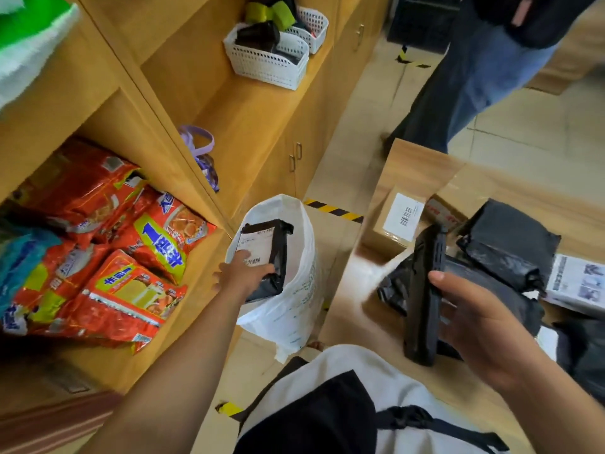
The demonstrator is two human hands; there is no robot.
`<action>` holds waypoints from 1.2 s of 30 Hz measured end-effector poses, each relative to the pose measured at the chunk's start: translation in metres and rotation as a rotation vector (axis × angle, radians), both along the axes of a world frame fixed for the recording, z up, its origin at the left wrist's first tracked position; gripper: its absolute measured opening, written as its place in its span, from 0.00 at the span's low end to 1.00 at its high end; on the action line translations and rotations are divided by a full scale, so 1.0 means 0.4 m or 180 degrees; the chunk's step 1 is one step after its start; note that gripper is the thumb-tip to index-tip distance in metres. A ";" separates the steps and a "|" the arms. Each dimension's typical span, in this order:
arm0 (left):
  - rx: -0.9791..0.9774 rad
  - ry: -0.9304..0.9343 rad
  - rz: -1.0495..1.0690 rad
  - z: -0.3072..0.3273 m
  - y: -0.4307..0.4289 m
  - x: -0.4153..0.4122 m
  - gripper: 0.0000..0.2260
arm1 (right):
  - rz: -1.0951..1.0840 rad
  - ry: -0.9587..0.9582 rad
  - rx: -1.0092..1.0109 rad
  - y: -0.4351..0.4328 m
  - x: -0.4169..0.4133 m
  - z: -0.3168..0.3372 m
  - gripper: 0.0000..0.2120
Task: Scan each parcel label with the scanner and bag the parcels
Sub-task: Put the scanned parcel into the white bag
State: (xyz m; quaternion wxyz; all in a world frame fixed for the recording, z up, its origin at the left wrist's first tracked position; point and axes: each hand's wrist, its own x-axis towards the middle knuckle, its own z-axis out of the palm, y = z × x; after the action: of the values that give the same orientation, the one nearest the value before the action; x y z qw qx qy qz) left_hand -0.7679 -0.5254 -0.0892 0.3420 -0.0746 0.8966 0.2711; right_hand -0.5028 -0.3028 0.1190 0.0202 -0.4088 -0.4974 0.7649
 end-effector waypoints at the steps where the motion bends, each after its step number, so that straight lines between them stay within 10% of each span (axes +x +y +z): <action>1: -0.0177 0.0031 -0.0140 -0.007 0.009 -0.003 0.39 | -0.0066 -0.0031 0.0024 -0.004 0.002 -0.001 0.24; 20: -0.0888 0.0215 -0.1209 -0.081 0.061 -0.020 0.41 | -0.0595 0.0069 0.0153 -0.057 0.086 -0.001 0.11; 30: 0.1143 0.0369 -0.0661 -0.002 0.177 0.057 0.09 | -0.1048 0.0063 0.0038 -0.061 0.140 -0.017 0.14; 36: 0.1840 0.0358 -0.1040 0.109 0.291 0.147 0.07 | -0.1193 0.0121 0.0013 -0.045 0.196 -0.016 0.18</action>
State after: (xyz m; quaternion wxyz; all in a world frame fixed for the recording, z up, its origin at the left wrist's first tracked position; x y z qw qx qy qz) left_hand -0.7091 -0.4089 -0.0457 0.3380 0.1853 0.8002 0.4594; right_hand -0.4242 -0.3208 0.1126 0.1726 -0.4798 -0.4136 0.7543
